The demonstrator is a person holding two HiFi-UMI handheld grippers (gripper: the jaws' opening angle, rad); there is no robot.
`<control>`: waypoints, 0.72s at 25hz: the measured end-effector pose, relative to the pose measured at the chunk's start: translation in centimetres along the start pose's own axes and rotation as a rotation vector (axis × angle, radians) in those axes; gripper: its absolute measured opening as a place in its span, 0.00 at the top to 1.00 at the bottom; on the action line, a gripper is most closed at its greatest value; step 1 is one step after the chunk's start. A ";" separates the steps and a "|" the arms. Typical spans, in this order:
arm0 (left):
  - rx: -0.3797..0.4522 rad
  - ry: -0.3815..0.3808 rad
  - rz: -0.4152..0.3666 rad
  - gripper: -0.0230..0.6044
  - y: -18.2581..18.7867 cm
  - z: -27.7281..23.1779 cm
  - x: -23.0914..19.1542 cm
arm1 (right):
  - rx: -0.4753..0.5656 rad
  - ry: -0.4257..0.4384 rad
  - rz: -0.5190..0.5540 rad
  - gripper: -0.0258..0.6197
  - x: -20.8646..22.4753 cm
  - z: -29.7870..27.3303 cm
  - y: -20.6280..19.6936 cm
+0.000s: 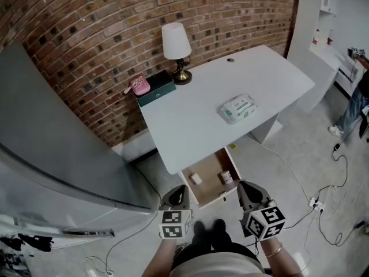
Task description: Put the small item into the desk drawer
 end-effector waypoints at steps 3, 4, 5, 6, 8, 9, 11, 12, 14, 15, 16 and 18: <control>0.000 0.001 -0.001 0.93 0.1 0.4 0.2 | 0.005 -0.010 0.006 0.95 0.5 0.6 0.4; 0.000 0.003 -0.002 0.93 0.1 0.4 0.3 | 0.006 -0.016 0.010 0.95 0.7 0.8 0.5; 0.000 0.004 -0.004 0.93 0.1 0.4 0.4 | 0.006 -0.023 0.013 0.95 1.0 1.0 0.5; -0.001 0.005 -0.005 0.93 0.1 0.4 0.5 | 0.006 -0.029 0.015 0.95 1.2 1.2 0.5; 0.000 0.007 -0.005 0.93 0.2 0.4 0.6 | 0.002 -0.039 0.020 0.95 1.6 1.5 0.5; 0.000 0.008 -0.006 0.93 0.2 0.4 0.6 | 0.000 -0.042 0.019 0.95 1.7 1.6 0.5; 0.003 0.009 -0.008 0.93 0.3 0.3 0.7 | -0.005 -0.044 0.008 0.95 2.0 1.6 0.4; 0.005 0.008 -0.009 0.93 0.5 0.1 0.8 | -0.005 -0.045 0.004 0.95 2.1 1.6 0.4; 0.006 0.009 -0.007 0.93 0.6 -0.2 0.9 | -0.008 -0.046 0.008 0.95 2.4 1.4 0.6; 0.004 0.011 -0.007 0.93 0.7 -0.2 0.9 | -0.010 -0.046 0.009 0.95 2.5 1.4 0.6; 0.002 0.015 -0.007 0.93 0.6 -0.3 0.9 | -0.011 -0.045 0.007 0.95 2.6 1.3 0.5; -0.002 0.019 -0.008 0.93 0.6 -0.3 0.9 | -0.013 -0.045 0.003 0.95 2.7 1.3 0.4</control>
Point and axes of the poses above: the fingertips, and each gripper's own axes: z backward along the fingers, x to its right, y out of its top, the point moved 4 cm from there along z, backward along the fingers, and after that the axes turned 3 degrees about z, right-handed, at the moved point
